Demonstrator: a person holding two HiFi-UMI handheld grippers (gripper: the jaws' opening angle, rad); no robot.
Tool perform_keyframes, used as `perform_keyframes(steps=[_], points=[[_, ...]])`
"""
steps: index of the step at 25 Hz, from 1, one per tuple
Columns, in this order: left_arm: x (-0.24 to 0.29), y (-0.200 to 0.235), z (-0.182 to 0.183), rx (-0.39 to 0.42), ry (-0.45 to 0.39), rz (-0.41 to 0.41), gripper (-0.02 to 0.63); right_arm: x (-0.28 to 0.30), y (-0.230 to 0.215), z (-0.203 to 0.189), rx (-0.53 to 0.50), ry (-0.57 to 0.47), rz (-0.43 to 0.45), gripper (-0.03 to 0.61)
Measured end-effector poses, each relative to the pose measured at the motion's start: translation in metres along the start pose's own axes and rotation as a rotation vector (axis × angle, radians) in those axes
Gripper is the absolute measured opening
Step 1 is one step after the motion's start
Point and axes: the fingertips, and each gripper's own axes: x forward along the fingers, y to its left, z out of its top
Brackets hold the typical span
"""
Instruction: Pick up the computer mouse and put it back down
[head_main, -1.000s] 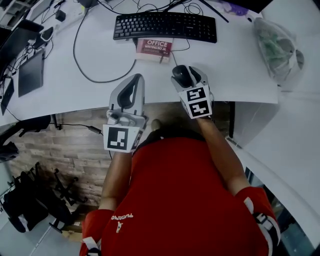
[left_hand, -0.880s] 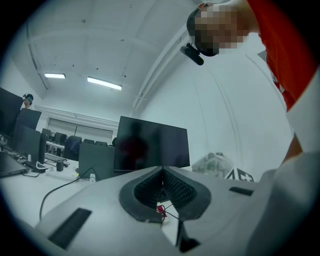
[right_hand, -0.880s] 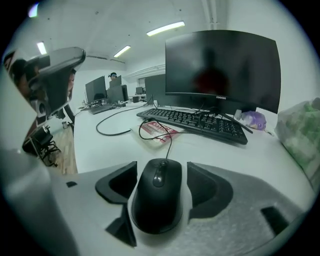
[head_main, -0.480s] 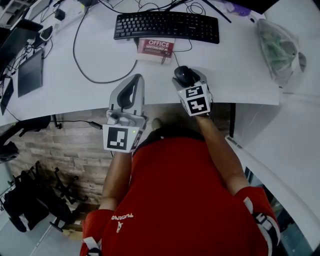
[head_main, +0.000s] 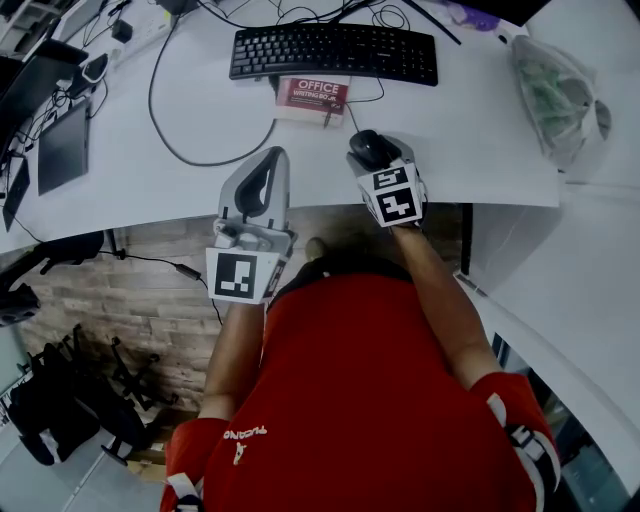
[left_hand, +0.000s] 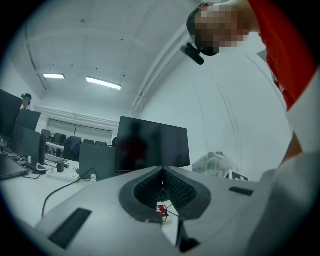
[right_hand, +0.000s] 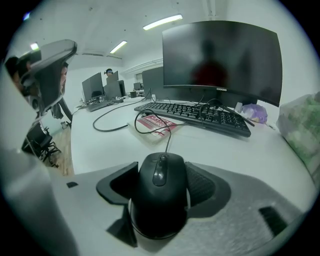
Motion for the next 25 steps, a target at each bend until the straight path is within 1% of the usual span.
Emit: perform_keyframes(steps=[5, 9, 20, 25], points=[[-0.006, 0.001, 0.003, 0.005, -0.003, 0.004, 0.009, -0.013, -0.004, 0.013, 0.003, -0.053, -0.008, 0.295], [-0.01, -0.002, 0.007, 0.01, -0.01, 0.004, 0.009, -0.036, -0.003, 0.03, 0.005, -0.104, -0.004, 0.295], [-0.022, -0.014, 0.036, 0.023, -0.059, 0.007, 0.009, -0.134, 0.014, 0.097, 0.004, -0.342, 0.04, 0.295], [-0.026, -0.023, 0.052, 0.029, -0.09, 0.002, 0.01, -0.174, 0.021, 0.121, -0.002, -0.432, 0.06, 0.295]])
